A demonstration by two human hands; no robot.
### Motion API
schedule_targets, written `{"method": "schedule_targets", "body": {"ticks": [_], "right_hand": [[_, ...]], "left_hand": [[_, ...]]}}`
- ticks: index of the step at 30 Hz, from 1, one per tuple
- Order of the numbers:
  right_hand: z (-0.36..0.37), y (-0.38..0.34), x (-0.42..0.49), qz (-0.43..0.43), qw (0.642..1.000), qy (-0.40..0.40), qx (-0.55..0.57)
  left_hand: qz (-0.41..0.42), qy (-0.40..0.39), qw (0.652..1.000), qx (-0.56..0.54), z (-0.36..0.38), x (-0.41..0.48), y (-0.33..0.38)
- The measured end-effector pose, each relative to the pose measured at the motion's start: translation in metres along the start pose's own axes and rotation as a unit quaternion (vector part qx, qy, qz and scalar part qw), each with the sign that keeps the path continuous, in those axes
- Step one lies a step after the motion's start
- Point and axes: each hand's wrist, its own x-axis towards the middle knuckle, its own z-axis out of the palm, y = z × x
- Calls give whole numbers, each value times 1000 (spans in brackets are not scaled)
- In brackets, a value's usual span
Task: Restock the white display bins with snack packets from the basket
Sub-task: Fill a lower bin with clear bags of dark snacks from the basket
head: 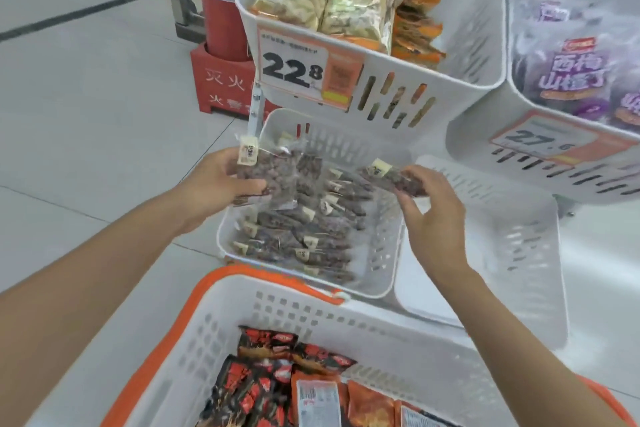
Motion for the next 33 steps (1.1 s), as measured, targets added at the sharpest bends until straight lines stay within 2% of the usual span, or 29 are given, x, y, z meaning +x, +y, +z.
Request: {"method": "schedule_targets", "body": {"ticks": [4,6,8,10,17,19,22,24,26,28,30,33], "right_hand": [[34,12,24,-60,993,26,-98],[48,16,33,-83,989,13,-122],[59,17,42,-30,995,-66,-66],[66,19,47,37,985,-160,-53],[76,17,68,106,969,-209,-77],[69,-6,54,66,973,-220,-18],[62,-45,24,111,930,-302,177],[60,-43,13,140,928,-268,219],[49,-36,12,160,942,-199,216],[35,-22,12,179,950,-158,202],[24,-9,11,209,945,-157,197],[20,-2,10,215,945,-164,187]], "left_hand": [[6,29,999,-19,3,8,-23],[3,37,999,-34,2,8,-29],[-5,35,998,-44,-1,6,-33],[-6,36,998,-53,-2,5,-35],[2,35,998,-48,1,6,-30],[14,16,999,-42,5,6,-27],[39,-64,997,-8,18,9,-13],[50,-96,994,6,27,17,-4],[57,-69,996,10,32,31,3],[76,-29,995,65,36,49,6],[114,-28,976,183,45,69,8],[194,-23,876,442,60,105,7]]}}
